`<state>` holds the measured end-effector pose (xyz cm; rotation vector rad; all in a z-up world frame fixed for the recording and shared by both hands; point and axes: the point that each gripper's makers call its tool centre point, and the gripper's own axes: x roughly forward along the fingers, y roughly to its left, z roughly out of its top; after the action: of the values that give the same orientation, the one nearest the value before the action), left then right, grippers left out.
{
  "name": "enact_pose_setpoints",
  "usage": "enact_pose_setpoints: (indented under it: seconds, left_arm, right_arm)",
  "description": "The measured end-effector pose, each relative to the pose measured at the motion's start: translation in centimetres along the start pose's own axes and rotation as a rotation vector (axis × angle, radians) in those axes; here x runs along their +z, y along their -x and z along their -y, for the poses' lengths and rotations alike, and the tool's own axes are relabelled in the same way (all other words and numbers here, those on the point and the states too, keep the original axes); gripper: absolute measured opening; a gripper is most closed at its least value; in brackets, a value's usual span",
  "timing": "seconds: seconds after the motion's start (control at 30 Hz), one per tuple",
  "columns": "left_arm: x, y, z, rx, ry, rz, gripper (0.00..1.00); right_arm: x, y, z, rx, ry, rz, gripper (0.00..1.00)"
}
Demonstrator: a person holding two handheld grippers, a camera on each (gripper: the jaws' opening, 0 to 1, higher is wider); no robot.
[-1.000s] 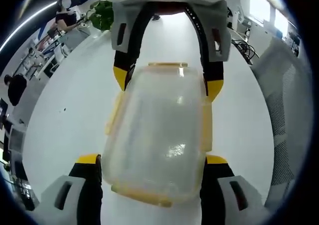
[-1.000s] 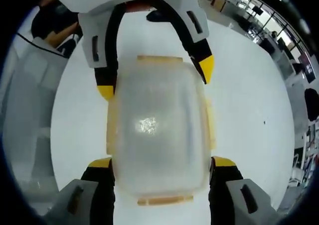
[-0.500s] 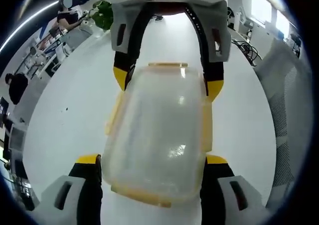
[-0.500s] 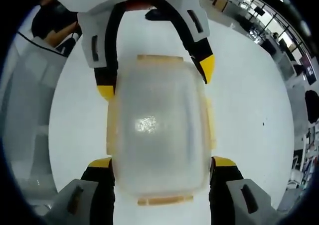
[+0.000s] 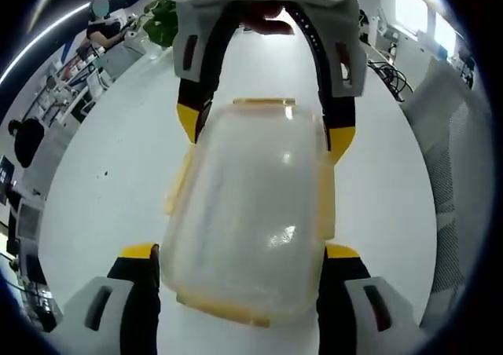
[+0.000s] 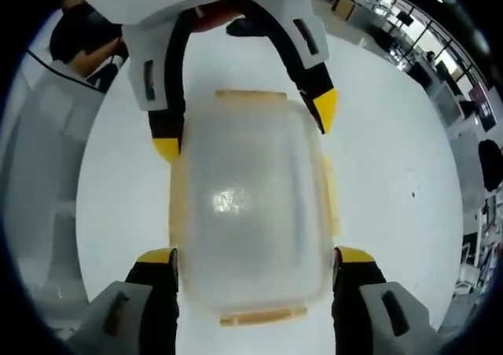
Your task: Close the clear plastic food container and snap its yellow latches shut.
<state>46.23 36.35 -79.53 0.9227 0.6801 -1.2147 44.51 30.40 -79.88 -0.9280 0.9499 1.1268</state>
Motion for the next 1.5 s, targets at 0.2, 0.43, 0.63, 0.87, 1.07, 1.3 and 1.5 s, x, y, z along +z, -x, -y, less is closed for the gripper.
enact_pose_setpoints:
  seconds: [0.2, 0.43, 0.63, 0.87, 1.07, 1.3, 1.5]
  left_arm:
    - [-0.1, 0.2, 0.4, 0.018, 0.018, 0.004, 0.92]
    - [0.7, 1.3, 0.6, 0.051, 0.088, 0.065, 0.96]
    - [0.6, 2.3, 0.6, 0.085, 0.175, 0.102, 0.96]
    - [0.1, 3.4, 0.8, 0.116, 0.22, 0.115, 0.96]
    - [0.3, 4.1, 1.5, 0.13, 0.266, 0.131, 0.97]
    - [0.3, 5.2, 1.8, 0.166, 0.311, 0.168, 0.98]
    - [0.3, 6.2, 2.1, 0.187, 0.36, 0.203, 0.99]
  right_arm:
    - [-0.1, 0.5, -0.3, -0.051, -0.007, 0.022, 0.92]
    - [-0.3, 1.8, -0.4, -0.108, -0.06, 0.061, 0.93]
    - [-0.1, 2.4, -0.6, -0.142, -0.125, 0.1, 0.93]
    - [-0.2, 3.0, -1.4, -0.157, -0.202, 0.138, 0.92]
    - [-0.6, 3.5, -1.9, -0.177, -0.266, 0.158, 0.92]
    - [-0.8, 4.5, -2.4, -0.213, -0.325, 0.199, 0.92]
    - [-1.0, 4.9, -3.3, -0.228, -0.403, 0.241, 0.92]
